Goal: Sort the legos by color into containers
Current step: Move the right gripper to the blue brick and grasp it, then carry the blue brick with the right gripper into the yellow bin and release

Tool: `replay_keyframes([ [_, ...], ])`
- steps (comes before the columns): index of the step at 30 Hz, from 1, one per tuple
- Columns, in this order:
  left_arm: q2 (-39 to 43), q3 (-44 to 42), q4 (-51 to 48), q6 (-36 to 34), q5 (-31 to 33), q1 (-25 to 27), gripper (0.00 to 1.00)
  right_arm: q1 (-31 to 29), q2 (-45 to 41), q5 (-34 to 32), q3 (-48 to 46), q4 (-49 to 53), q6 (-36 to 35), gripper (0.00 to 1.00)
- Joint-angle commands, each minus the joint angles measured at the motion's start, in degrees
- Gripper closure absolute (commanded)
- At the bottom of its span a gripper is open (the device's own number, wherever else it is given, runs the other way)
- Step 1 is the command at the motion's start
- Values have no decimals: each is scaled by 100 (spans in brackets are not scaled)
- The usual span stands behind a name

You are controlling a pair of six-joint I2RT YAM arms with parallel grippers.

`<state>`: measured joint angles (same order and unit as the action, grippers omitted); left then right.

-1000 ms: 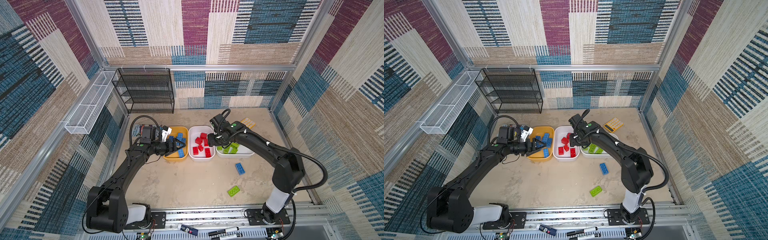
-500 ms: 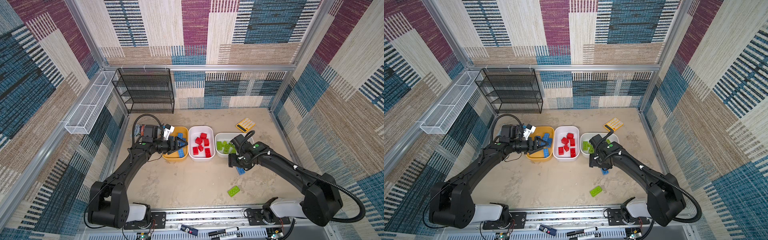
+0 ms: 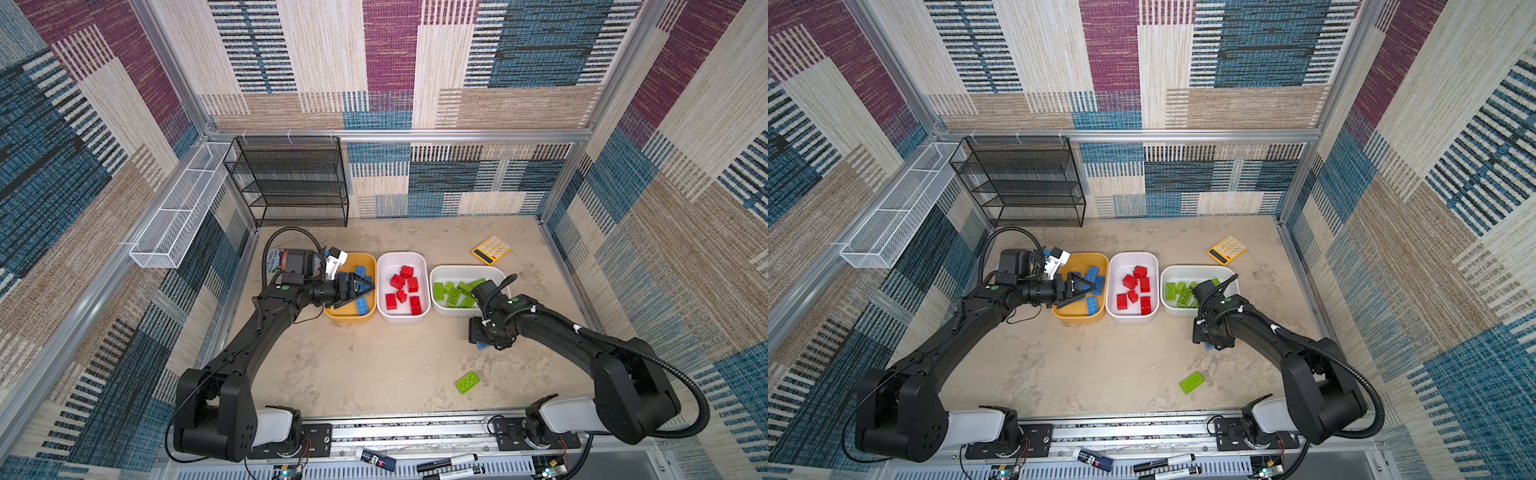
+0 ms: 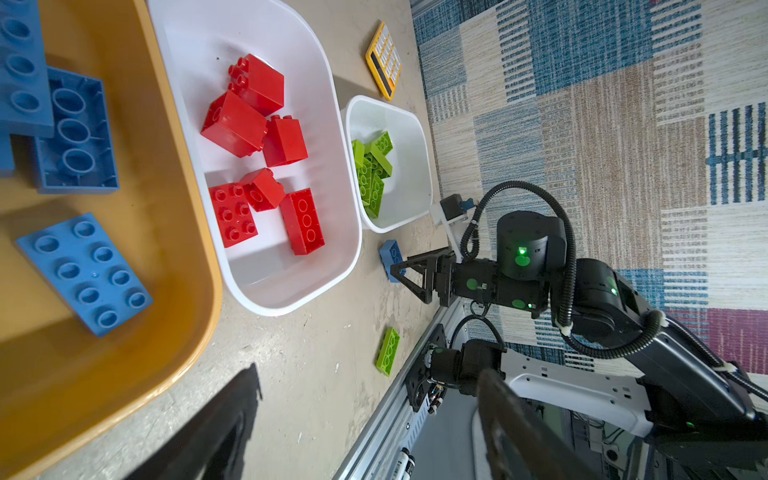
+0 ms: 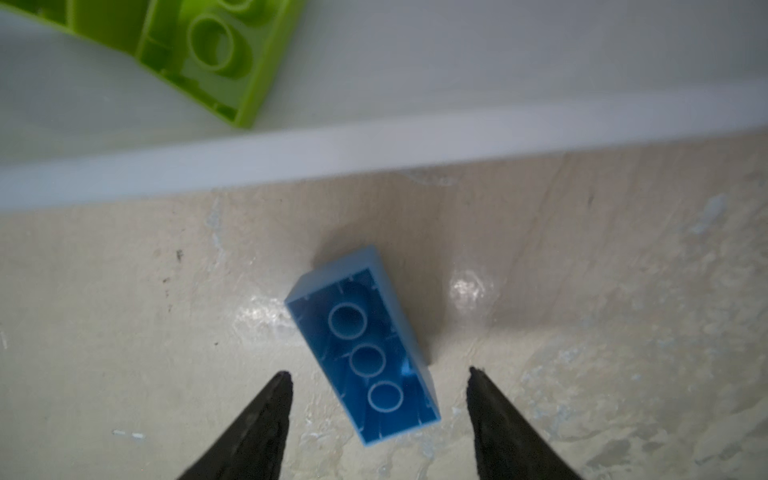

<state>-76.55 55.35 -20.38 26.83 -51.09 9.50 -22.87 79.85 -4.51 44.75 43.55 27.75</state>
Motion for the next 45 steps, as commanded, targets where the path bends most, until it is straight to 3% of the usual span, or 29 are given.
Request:
replay_keyframes([
  [1, 59, 28, -69, -100, 75, -11, 16, 85, 108, 135, -5, -521, -329, 36],
  [8, 72, 72, -202, -169, 125, -9, 16, 143, 512, 181, 116, -617, -595, 54],
  [14, 79, 72, -293, -227, 184, -25, 16, 144, 338, 182, 161, -310, -551, 72],
  [22, -116, 455, -769, -261, 2, -438, 16, -276, 145, 617, 1411, 205, -364, 75],
  [26, -92, 593, -821, -257, 239, -627, 16, -959, 847, 1045, 2720, 16, -286, 74],
  [31, -18, 778, -1344, -478, 816, -852, 16, -1681, 2328, 1782, 4732, -360, -866, 73],
  [35, 192, 780, -1890, -481, 1838, -1192, 15, -2046, 3575, 2329, 6257, -220, -1610, 73],
  [41, 584, 371, -1998, -204, 2322, -1772, 15, -2296, 4615, 2960, 7153, -477, -2024, 73],
  [45, 693, 203, -1969, -228, 2381, -1863, 15, -2470, 5089, 2867, 7268, -393, -2354, 72],
])
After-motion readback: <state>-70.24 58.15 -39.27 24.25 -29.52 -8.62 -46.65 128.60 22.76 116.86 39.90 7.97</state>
